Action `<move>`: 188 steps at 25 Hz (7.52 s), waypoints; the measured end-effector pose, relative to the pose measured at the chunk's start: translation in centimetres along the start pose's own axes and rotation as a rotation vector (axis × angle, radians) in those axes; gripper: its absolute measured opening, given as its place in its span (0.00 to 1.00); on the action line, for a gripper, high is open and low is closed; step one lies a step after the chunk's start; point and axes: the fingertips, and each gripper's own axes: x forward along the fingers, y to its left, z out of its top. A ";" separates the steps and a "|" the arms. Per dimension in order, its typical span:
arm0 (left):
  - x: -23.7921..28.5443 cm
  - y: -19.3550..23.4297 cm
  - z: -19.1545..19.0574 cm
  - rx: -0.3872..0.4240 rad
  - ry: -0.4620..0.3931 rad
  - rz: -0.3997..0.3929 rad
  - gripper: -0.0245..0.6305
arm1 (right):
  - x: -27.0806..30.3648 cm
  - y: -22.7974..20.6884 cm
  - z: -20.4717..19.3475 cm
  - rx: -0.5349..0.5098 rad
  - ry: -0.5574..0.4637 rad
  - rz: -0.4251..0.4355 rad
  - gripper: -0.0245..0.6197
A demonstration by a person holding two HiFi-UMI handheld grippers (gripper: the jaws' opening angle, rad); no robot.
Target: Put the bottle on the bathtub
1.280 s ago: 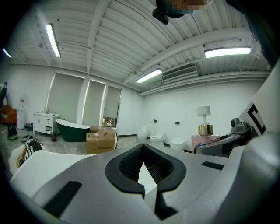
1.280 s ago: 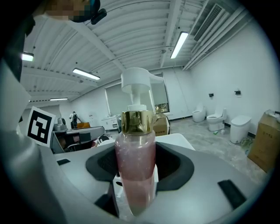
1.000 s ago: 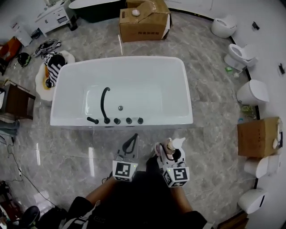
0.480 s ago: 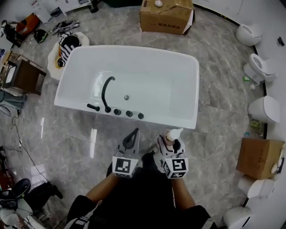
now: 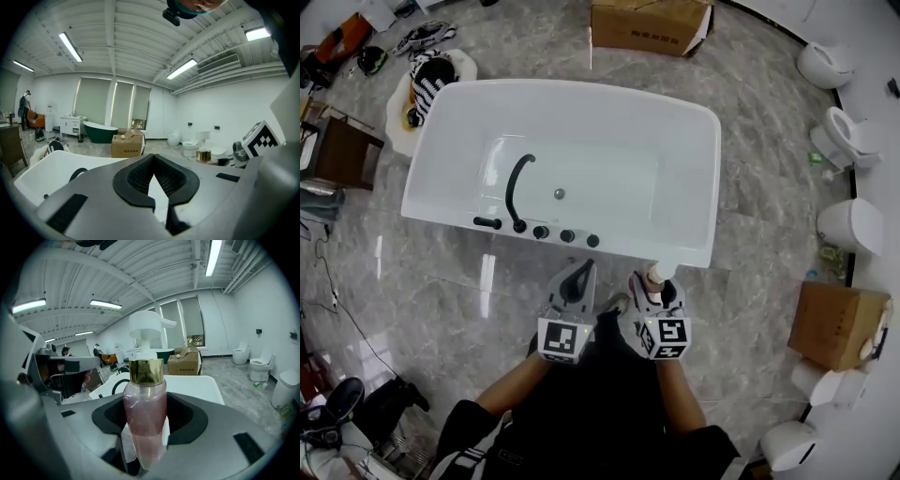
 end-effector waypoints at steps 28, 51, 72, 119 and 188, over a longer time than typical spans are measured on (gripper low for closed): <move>9.3 3.7 -4.3 0.073 0.011 -0.029 0.06 | 15.8 -6.4 -13.2 0.020 0.300 -0.072 0.37; 12.6 4.8 -9.4 0.164 0.017 -0.023 0.06 | 19.2 -8.5 -19.0 0.020 0.387 -0.149 0.37; 14.2 5.3 -10.3 0.164 0.038 -0.045 0.06 | 20.9 -9.1 -20.4 0.025 0.400 -0.166 0.37; 11.6 5.5 -9.3 0.136 -0.013 -0.027 0.06 | 19.6 -8.1 -21.5 0.044 0.417 -0.168 0.43; 1.3 1.1 7.4 0.074 -0.186 -0.016 0.06 | -8.0 -2.8 12.6 0.079 -0.408 -0.238 0.05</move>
